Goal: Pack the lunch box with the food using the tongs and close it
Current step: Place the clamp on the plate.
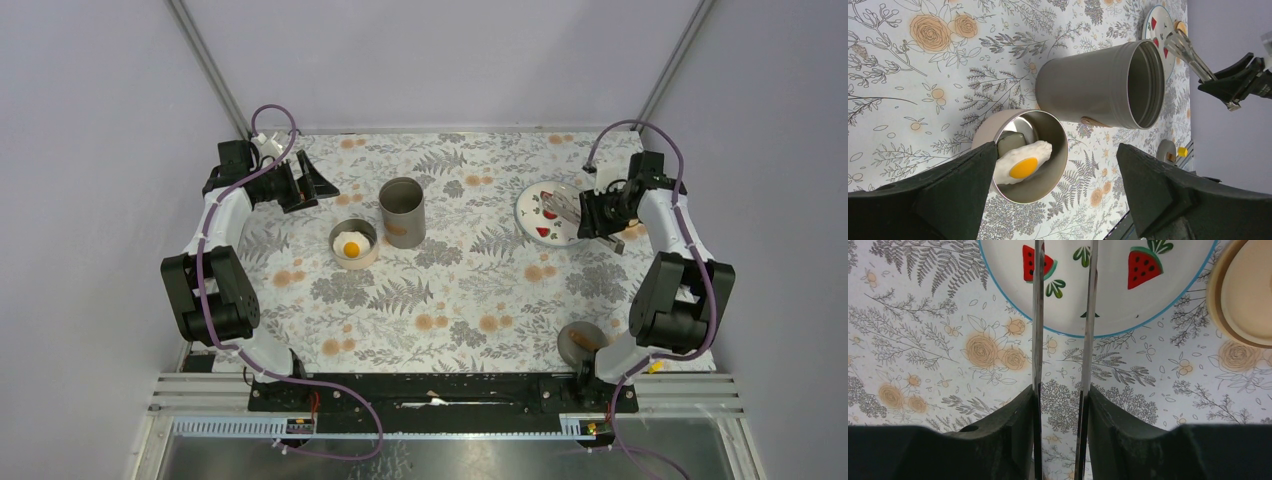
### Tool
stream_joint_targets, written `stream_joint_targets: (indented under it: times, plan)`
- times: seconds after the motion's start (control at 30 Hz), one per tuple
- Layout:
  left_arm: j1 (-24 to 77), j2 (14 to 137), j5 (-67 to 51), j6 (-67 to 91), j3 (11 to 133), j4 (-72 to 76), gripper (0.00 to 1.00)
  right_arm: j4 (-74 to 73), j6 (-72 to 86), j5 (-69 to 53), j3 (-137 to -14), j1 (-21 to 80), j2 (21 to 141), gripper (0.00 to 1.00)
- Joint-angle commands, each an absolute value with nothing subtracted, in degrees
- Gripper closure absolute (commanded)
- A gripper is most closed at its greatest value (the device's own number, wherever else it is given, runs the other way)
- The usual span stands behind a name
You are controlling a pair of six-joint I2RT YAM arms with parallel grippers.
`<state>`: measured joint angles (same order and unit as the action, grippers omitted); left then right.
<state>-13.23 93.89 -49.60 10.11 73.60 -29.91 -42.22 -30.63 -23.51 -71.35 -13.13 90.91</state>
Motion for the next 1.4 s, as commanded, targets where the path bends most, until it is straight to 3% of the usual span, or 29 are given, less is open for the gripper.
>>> stream_joint_targets:
  times: [0.0, 0.53, 0.63, 0.73, 1.2, 1.37]
  plan:
    - [-13.16, 92.63, -51.31, 9.38, 74.75, -28.13, 0.01, -39.88, -31.95, -24.41, -70.53, -12.92, 93.21, 0.54]
    - [-13.17, 93.01, -51.08, 9.4, 74.97, -28.12, 0.01, -40.19, -33.97, -22.11, -72.9, -12.93, 99.93, 0.41]
    - [-13.17, 93.12, -51.14, 9.4, 74.97, -28.14, 0.01, -42.0, -34.6, -22.99, -73.8, -12.86, 99.98, 0.3]
    - [-13.17, 93.28, -51.17, 9.4, 75.06, -28.2, 0.01, -42.72, -34.97, -22.95, -74.54, -12.83, 99.85, 0.27]
    - [-13.16, 92.96, -51.26, 9.49, 75.09, -28.08, 0.01, -47.97, -37.38, -23.82, -79.83, -12.83, 99.62, 0.27]
    - [-13.18, 92.79, -51.09, 9.4, 75.15, -28.13, 0.01, -57.85, -46.36, -28.3, -82.44, -12.84, 95.61, 0.25]
